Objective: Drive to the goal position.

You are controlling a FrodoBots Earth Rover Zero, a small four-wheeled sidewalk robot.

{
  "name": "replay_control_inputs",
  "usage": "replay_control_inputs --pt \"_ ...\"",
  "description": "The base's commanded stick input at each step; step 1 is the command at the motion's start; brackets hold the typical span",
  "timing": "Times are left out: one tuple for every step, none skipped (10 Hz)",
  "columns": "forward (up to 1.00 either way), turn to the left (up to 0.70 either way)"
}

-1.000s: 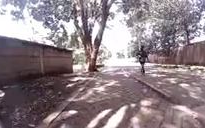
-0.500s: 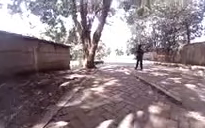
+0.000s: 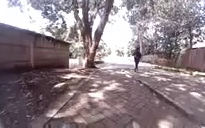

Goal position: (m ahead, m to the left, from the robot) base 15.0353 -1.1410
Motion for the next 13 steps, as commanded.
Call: replay_control_inputs --pt "0.7 0.0" --pt "0.7 0.0" --pt "0.7 0.0" --pt "0.7 0.0" --pt "0.7 0.0" --pt "0.7 0.0" --pt "0.7 0.0" --pt "0.7 0.0" --pt "0.7 -0.31" --pt "0.7 -0.33" --pt "0.7 -0.35" --pt "0.7 -0.35" --pt "0.7 0.0"
